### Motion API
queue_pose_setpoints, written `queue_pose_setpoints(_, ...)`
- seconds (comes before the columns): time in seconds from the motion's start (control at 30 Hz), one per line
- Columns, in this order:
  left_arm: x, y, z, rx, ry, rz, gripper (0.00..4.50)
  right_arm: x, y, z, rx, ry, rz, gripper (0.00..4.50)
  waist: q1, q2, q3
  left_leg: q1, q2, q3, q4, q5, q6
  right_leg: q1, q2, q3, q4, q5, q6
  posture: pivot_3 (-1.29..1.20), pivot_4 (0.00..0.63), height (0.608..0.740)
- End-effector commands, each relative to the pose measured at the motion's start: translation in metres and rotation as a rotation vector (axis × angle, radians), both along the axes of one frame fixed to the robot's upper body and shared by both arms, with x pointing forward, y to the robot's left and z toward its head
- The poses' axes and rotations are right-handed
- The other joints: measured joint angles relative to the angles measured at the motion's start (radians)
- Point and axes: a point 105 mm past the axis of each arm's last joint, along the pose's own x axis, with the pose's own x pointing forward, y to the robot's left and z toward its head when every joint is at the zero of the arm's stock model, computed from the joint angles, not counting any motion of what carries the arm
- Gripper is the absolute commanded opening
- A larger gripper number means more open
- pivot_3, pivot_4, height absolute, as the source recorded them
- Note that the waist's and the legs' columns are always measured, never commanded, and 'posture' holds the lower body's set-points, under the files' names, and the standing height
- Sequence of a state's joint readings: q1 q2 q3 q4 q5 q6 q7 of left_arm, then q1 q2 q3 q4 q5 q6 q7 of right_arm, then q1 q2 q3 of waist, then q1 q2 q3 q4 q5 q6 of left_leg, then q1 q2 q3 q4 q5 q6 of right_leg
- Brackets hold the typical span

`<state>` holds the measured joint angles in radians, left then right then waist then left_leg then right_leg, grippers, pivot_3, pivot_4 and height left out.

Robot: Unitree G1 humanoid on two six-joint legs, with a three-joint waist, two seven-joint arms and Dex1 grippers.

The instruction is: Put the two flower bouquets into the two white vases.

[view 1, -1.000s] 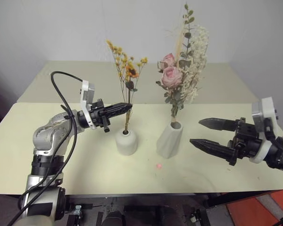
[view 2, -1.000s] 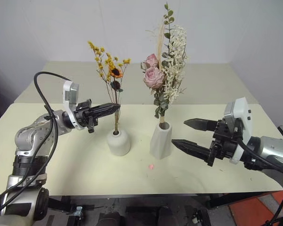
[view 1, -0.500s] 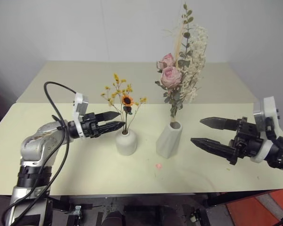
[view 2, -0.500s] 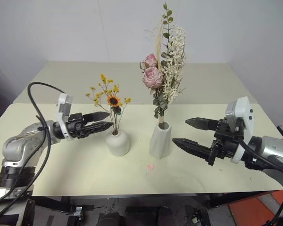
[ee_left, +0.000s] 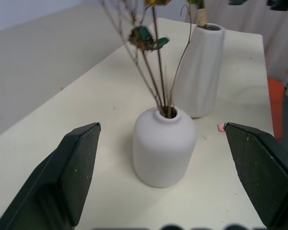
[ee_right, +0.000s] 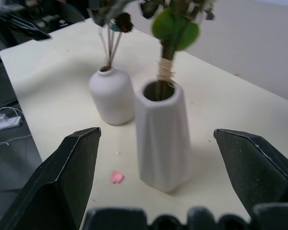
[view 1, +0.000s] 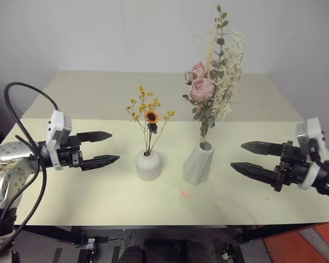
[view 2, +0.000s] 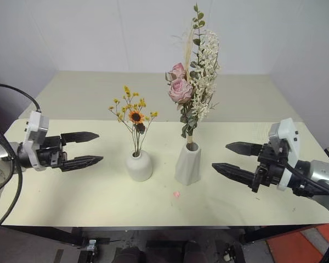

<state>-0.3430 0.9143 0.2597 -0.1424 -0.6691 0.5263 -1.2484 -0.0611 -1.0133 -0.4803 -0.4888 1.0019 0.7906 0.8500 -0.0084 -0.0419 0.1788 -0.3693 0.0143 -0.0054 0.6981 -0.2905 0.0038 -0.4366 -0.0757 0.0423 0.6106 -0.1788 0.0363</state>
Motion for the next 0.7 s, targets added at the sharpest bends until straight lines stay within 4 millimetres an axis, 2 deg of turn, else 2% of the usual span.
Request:
queue_pose_setpoints(0.03, -0.005, -0.005, 0.019, 0.016, -0.093, -0.03, 4.48, 0.002, -0.01, 0.016, -0.035, -0.072, -0.008, 4.5, -0.002, 0.0, 0.0, 0.0, 0.0, 0.0, 0.0, 0.0, 0.0, 0.0, 0.0, 0.0, 0.0, 0.0, 0.0, 0.0, 0.15, 0.74)
queue_pose_setpoints(0.4, -0.008, -0.011, 0.012, 0.003, -0.097, -0.042, 4.48, 0.006, -0.019, 0.029, -0.086, -0.078, 0.015, 4.5, -0.005, 0.0, 0.0, 0.0, 0.0, 0.0, 0.0, 0.0, 0.0, 0.0, 0.0, 0.0, 0.0, 0.0, 0.0, 0.0, 0.15, 0.74)
queue_pose_setpoints(0.7, -0.009, -0.013, 0.009, -0.013, -0.107, -0.021, 4.48, 0.007, -0.009, 0.026, -0.069, -0.09, 0.027, 4.5, -0.005, 0.0, 0.0, 0.0, 0.0, 0.0, 0.0, 0.0, 0.0, 0.0, 0.0, 0.0, 0.0, 0.0, 0.0, 0.0, 0.15, 0.74)
